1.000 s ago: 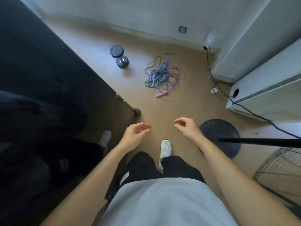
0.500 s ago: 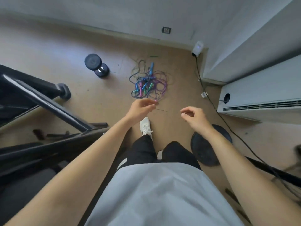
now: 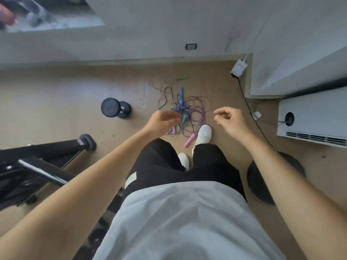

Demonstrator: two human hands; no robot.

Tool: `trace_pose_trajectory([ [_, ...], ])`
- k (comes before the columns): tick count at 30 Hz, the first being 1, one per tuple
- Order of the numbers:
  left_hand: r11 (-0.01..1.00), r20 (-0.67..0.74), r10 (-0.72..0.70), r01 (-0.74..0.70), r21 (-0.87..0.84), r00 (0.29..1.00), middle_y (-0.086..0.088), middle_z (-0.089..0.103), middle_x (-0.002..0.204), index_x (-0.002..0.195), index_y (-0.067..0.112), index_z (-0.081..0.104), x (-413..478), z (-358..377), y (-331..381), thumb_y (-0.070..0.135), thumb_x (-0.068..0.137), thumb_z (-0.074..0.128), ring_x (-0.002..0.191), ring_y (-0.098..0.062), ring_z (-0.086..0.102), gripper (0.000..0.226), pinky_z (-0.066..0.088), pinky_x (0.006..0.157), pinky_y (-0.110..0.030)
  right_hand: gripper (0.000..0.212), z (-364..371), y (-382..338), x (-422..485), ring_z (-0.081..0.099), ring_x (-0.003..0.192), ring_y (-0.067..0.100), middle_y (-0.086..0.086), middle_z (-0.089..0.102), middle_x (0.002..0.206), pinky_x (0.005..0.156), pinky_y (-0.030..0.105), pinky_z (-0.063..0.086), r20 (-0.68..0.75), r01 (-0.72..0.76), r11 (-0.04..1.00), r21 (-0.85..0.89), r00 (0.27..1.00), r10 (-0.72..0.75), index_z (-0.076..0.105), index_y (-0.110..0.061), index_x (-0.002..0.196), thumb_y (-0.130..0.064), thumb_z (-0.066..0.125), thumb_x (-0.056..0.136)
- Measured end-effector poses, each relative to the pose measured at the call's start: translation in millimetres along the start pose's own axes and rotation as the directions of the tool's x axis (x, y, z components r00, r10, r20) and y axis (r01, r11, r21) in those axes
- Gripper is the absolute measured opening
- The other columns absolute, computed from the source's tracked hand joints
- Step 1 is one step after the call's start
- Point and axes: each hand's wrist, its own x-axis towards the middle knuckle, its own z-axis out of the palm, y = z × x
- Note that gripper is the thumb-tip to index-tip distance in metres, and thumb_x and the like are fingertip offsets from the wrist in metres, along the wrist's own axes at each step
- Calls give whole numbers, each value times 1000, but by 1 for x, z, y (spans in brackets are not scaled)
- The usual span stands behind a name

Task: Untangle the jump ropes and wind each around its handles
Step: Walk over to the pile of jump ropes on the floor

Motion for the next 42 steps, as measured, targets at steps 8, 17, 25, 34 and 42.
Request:
trace_pose_trajectory([
  [8, 978, 59, 98, -107, 179, 993, 2, 76, 102, 105, 21, 76, 137, -100, 29, 20, 91, 69, 95, -14, 71, 15, 56, 94, -38, 12, 40, -42, 120, 62, 83, 10, -5, 68, 89, 81, 30, 52, -53, -56, 997, 59, 997, 59, 71, -22, 97, -16, 66, 89],
  [17, 877, 508, 64, -291, 382, 859, 6, 75, 95, 94, 37, 74, 298, -187, 20, 20, 88, 70, 93, -18, 70, 18, 56, 93, -39, 20, 128, -85, 189, 62, 92, 11, -5, 67, 99, 84, 25, 48, -296, -263, 937, 229, 899, 324, 70, -14, 110, -19, 64, 92],
  [25, 495, 760, -17, -655, 571, 650, 17, 62, 92, 95, 35, 68, 368, -133, -75, 30, 93, 56, 96, -13, 63, 13, 52, 94, -38, 17, 264, -19, 218, 66, 77, -4, -3, 71, 96, 62, 12, 43, -278, -479, 783, 398, 750, 600, 70, -18, 105, -17, 62, 90],
  [34, 331, 802, -64, -745, 579, 594, -7, 67, 106, 100, 13, 70, 522, -8, -300, 14, 92, 57, 102, -25, 61, 16, 36, 77, -22, 36, 496, 211, 330, 60, 114, 24, 4, 67, 123, 94, 30, 46, -144, -643, 655, 397, 662, 736, 69, -16, 114, -33, 60, 84],
  [42, 59, 958, 33, -957, 284, 286, -7, 63, 109, 114, 14, 65, 628, 61, -425, 16, 86, 65, 96, -27, 62, 28, 49, 72, -37, 21, 610, 321, 394, 65, 95, 28, 8, 69, 102, 81, 37, 52, -424, -523, 676, 519, 529, 735, 66, -14, 106, -12, 62, 86],
])
